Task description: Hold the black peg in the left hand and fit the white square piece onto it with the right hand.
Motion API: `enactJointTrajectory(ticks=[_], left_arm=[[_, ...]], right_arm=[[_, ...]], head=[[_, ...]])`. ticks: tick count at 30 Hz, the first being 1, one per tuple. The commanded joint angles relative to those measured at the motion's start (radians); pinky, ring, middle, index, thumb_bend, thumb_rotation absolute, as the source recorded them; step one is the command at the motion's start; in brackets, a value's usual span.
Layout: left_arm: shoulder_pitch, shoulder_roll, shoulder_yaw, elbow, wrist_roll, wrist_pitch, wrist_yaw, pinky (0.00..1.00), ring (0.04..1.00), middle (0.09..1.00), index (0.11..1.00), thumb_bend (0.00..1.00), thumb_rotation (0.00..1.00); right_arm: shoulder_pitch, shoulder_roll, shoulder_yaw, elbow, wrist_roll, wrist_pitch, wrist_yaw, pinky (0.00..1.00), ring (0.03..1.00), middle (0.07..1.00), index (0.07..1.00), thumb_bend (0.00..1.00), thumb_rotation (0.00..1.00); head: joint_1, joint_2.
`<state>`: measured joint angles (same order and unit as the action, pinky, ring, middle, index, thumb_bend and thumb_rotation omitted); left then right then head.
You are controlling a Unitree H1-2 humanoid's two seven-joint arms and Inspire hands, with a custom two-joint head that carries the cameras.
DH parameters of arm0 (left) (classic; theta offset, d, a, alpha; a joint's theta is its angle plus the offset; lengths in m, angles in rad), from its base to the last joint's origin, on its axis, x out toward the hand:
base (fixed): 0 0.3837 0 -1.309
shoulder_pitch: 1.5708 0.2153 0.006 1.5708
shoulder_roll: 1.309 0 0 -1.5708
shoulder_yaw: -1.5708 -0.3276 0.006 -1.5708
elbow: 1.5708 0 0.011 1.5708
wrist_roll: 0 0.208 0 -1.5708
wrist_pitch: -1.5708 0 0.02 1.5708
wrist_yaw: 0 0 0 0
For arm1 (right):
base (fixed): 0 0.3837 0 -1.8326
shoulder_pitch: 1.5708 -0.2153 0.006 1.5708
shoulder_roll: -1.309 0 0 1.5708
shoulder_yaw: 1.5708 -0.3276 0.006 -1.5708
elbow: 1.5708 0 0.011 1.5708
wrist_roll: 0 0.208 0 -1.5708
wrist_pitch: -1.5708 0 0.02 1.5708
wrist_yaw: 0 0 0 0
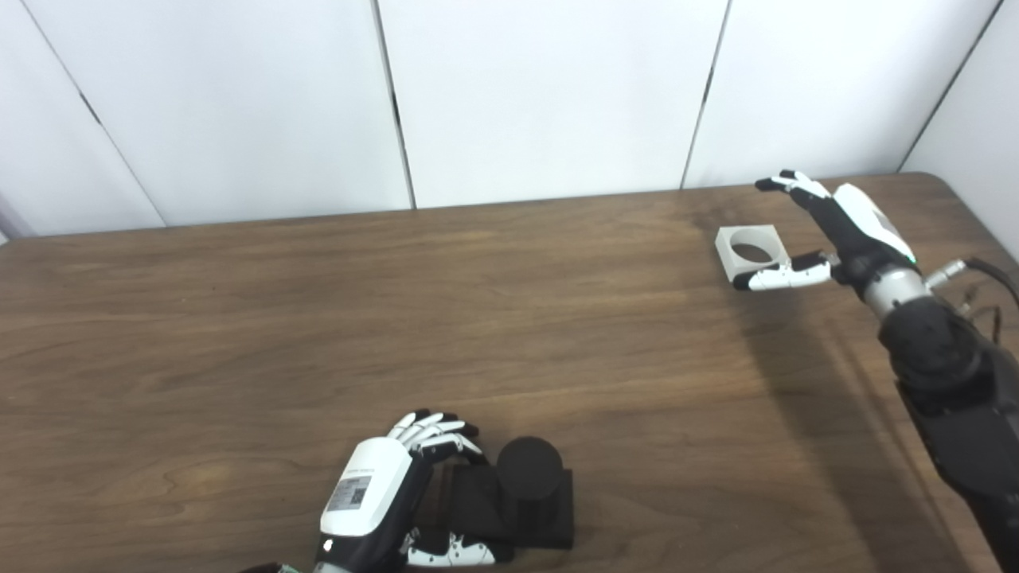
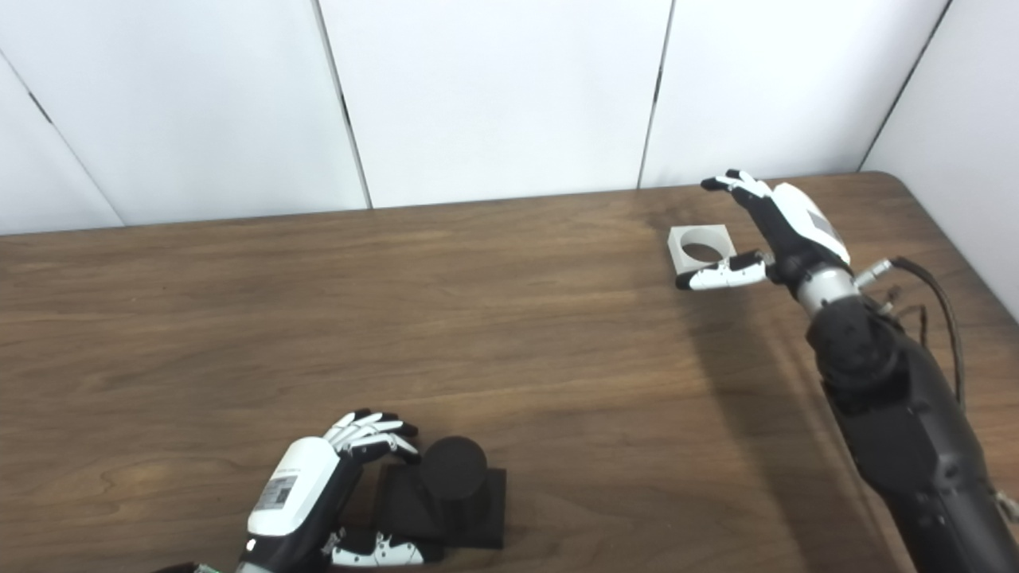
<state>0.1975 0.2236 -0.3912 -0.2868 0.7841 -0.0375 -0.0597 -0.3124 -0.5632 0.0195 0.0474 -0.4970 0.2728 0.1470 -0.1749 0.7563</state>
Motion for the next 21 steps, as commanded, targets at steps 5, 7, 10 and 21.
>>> enactJointTrajectory(ticks=[5, 7, 10, 21], left_arm=[[0.019, 0.002, -0.007, -0.004, 0.007, 0.013, -0.033, 0.90, 0.850, 0.786, 0.485, 0.52, 0.05], [0.020, 0.003, -0.007, -0.004, 0.004, 0.010, -0.032, 0.89, 0.849, 0.788, 0.485, 0.52, 0.05], [0.021, 0.003, -0.007, -0.003, 0.001, 0.006, -0.029, 0.88, 0.847, 0.787, 0.485, 0.52, 0.04], [0.020, -0.001, 0.003, -0.003, 0.002, -0.008, -0.014, 0.86, 0.834, 0.775, 0.485, 0.52, 0.04]], right_arm=[[-0.103, -0.041, 0.047, 0.085, -0.075, -0.034, -0.028, 1.00, 1.000, 1.000, 0.867, 0.93, 0.24], [-0.124, -0.050, 0.066, 0.124, -0.092, -0.040, -0.025, 1.00, 1.000, 1.000, 0.868, 0.93, 0.24], [-0.148, -0.061, 0.093, 0.158, -0.113, -0.034, -0.016, 1.00, 1.000, 1.000, 0.863, 0.93, 0.24], [-0.179, -0.087, 0.152, 0.198, -0.164, 0.006, 0.040, 1.00, 1.000, 1.000, 0.879, 0.94, 0.23]], head=[[0.001, 0.003], [0.001, 0.003], [-0.001, 0.001], [-0.002, 0.004]])
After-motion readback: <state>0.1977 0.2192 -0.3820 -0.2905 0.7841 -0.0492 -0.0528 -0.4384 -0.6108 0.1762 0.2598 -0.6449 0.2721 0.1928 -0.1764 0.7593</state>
